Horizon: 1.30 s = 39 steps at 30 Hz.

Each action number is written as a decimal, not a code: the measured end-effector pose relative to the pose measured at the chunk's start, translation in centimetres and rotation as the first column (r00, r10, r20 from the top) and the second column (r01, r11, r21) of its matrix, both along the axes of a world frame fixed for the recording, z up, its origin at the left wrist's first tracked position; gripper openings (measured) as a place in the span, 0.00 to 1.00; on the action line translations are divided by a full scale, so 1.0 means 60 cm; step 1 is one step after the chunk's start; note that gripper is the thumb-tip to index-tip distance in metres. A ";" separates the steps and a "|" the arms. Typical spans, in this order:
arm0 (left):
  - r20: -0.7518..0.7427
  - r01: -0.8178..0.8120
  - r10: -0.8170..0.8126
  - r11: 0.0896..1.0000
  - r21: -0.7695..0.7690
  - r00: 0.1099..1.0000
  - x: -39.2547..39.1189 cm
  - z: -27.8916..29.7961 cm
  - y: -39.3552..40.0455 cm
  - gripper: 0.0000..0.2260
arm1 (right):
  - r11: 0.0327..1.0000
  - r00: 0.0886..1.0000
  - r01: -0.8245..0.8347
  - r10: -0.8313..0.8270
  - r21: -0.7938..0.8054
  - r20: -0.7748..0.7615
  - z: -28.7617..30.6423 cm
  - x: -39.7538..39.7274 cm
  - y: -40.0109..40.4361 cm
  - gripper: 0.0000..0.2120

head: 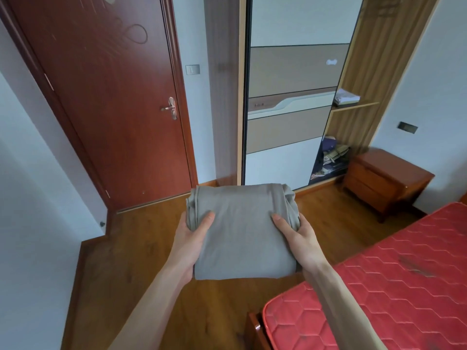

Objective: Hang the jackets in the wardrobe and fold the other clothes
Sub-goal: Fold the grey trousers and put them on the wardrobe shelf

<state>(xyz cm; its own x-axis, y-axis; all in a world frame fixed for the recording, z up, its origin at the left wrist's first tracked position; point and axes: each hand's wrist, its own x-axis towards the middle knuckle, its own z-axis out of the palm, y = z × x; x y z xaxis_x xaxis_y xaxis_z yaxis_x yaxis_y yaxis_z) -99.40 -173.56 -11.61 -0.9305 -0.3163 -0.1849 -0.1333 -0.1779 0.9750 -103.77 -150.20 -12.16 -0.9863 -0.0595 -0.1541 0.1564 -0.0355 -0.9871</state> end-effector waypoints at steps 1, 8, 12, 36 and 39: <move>-0.002 0.005 -0.005 1.000 0.000 1.000 -0.020 -0.003 -0.008 0.24 | 1.000 1.000 0.002 -0.002 -0.004 0.009 -0.001 -0.019 -0.007 0.23; 0.000 0.054 -0.054 0.999 0.003 0.999 -0.200 -0.023 -0.054 0.23 | 0.999 1.000 0.030 -0.029 -0.023 0.006 -0.024 -0.184 -0.051 0.23; 0.008 0.110 -0.110 0.994 -0.010 0.994 -0.328 -0.012 -0.060 0.19 | 0.996 0.997 0.079 -0.079 -0.046 0.010 -0.030 -0.293 -0.061 0.22; 0.002 0.483 -0.483 0.876 -0.011 0.876 -0.979 -0.006 0.081 0.13 | 0.859 0.858 0.511 -0.509 0.026 -0.074 -0.034 -0.784 0.064 0.27; -0.012 0.556 -0.556 0.831 -0.005 0.831 -1.081 -0.001 0.106 0.14 | 0.815 0.812 0.580 -0.577 0.014 -0.087 -0.025 -0.858 0.076 0.24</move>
